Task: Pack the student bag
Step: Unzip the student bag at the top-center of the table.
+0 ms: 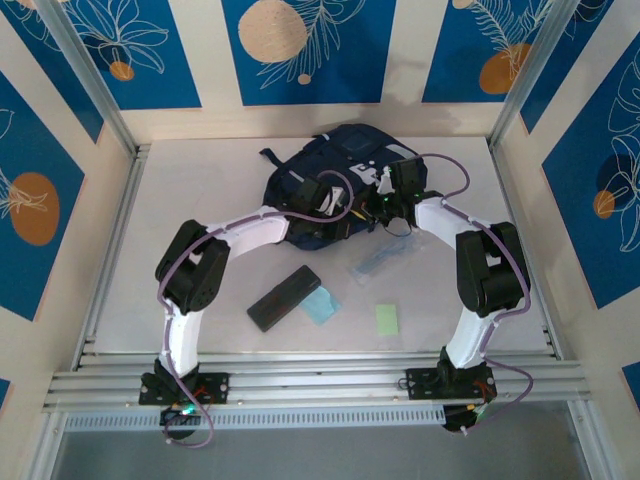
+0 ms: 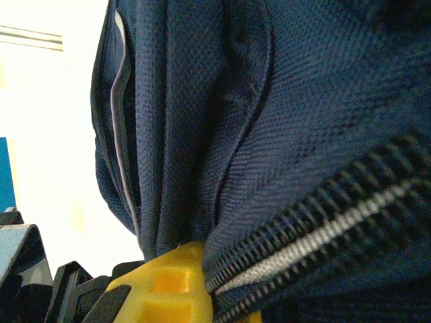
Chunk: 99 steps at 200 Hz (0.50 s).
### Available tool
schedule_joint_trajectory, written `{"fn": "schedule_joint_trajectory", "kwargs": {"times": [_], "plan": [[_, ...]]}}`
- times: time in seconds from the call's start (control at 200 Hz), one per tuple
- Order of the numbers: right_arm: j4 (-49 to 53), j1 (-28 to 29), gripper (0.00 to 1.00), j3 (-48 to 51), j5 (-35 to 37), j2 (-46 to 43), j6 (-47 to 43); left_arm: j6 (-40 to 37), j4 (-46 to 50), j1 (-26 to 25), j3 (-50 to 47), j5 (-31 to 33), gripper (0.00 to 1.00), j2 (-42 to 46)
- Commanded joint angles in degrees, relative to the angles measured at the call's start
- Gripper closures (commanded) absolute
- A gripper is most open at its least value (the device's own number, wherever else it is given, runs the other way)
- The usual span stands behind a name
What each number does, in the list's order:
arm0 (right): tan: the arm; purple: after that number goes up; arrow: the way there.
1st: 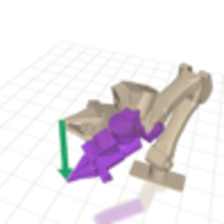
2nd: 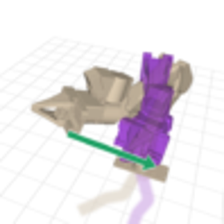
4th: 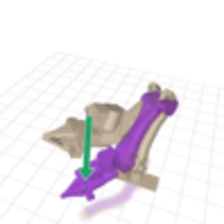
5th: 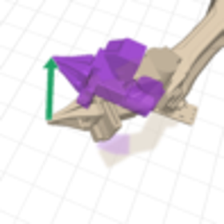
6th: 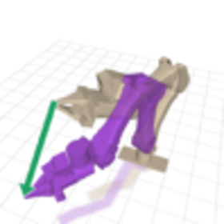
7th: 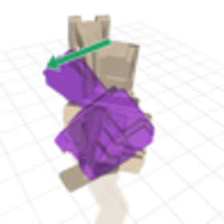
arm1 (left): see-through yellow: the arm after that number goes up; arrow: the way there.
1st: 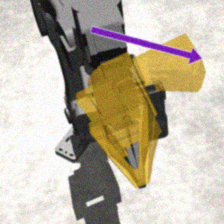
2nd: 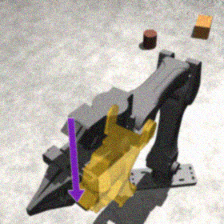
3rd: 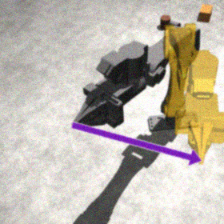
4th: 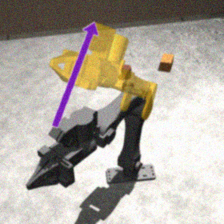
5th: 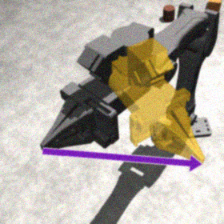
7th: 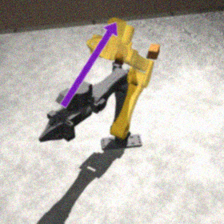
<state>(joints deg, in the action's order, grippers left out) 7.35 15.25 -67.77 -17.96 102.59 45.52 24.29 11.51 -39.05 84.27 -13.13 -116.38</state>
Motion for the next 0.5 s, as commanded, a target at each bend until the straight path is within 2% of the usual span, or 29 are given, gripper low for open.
{"fn": "schedule_joint_trajectory", "kwargs": {"times": [0.0, 0.07, 0.325, 0.4, 0.49], "plan": [[-2.98, 1.50, 1.00, -0.52, -7.50, -1.16, 0.79, 0.72, -9.51, 1.01, 0.79, 0.19, 0.91, -2.07], [-3.11, 1.46, 1.00, -0.50, -7.67, -1.07, 0.73, 1.72, -10.82, 1.14, 0.64, -2.52, 0.97, -2.61], [-1.22, 1.44, 1.00, -0.17, -6.65, -1.34, -1.02, 6.36, -15.29, 3.81, -1.87, -7.78, 1.00, -0.33], [1.68, 1.45, 1.00, -0.43, -4.32, -1.42, -3.41, 5.15, -11.35, 5.00, -0.85, -8.16, 1.00, 0.92], [4.64, 1.37, 1.00, -0.43, -1.34, -1.68, -6.44, -0.37, 0.90, 5.65, 4.07, -7.48, 1.00, 1.56]]}}
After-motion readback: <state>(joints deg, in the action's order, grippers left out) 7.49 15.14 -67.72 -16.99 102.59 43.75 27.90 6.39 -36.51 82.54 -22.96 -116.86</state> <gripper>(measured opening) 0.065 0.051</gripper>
